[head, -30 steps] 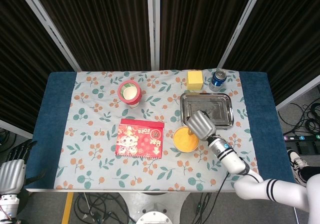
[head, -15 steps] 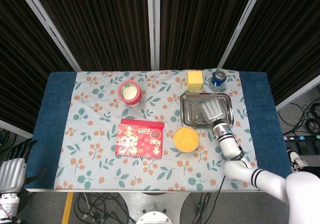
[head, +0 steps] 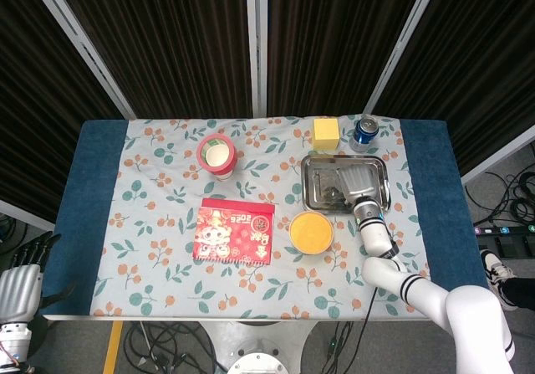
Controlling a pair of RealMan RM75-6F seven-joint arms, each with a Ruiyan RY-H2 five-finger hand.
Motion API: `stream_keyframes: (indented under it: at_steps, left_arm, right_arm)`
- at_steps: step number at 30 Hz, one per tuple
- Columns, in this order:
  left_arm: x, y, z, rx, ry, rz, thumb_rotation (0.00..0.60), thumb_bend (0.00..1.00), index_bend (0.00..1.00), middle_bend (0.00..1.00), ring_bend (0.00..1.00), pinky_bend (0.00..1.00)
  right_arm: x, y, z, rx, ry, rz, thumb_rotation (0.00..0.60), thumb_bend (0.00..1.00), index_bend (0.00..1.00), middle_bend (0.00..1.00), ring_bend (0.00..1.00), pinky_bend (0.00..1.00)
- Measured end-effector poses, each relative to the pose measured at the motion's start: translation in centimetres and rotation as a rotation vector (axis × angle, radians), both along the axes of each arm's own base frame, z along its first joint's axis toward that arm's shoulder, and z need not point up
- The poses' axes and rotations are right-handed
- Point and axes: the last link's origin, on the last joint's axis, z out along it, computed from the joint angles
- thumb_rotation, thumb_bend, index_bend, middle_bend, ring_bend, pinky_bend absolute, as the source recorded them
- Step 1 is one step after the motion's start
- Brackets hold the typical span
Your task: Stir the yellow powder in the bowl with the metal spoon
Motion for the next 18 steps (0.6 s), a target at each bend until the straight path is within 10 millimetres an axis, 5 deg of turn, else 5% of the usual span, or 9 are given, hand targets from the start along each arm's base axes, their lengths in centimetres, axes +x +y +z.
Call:
stream_keyframes:
  at_steps: [6, 11, 15, 18]
  left_arm:
    - [0.0, 0.2, 0.2, 0.011, -0.001, -0.007, 0.600, 0.22, 0.18, 0.18, 0.12, 0.12]
    - [0.1, 0.6, 0.4, 0.019, -0.002, -0.019, 0.600, 0.22, 0.19, 0.18, 0.12, 0.12]
    - [0.4, 1.1, 0.4, 0.018, 0.001, -0.034, 0.600, 0.22, 0.19, 0.18, 0.12, 0.13]
    - [0.6, 1.5, 0.4, 0.015, 0.006, -0.047, 0.600, 0.22, 0.18, 0.18, 0.12, 0.12]
  right_arm:
    - [0.5, 0.3, 2.4, -0.033, -0.061, 0.021, 0.600, 0.11, 0.44, 0.94, 0.90, 1.00]
    - [0.5, 2.3, 6.3, -0.063, -0.125, 0.058, 0.600, 0.22, 0.44, 0.76, 0.72, 0.93]
    - [-0.8, 5.7, 10.8, -0.111, -0.193, 0.066, 0.600, 0.28, 0.41, 0.52, 0.45, 0.65]
    - [-2.8, 8.8, 14.4, -0.144, -0.244, 0.055, 0.600, 0.28, 0.30, 0.32, 0.20, 0.38]
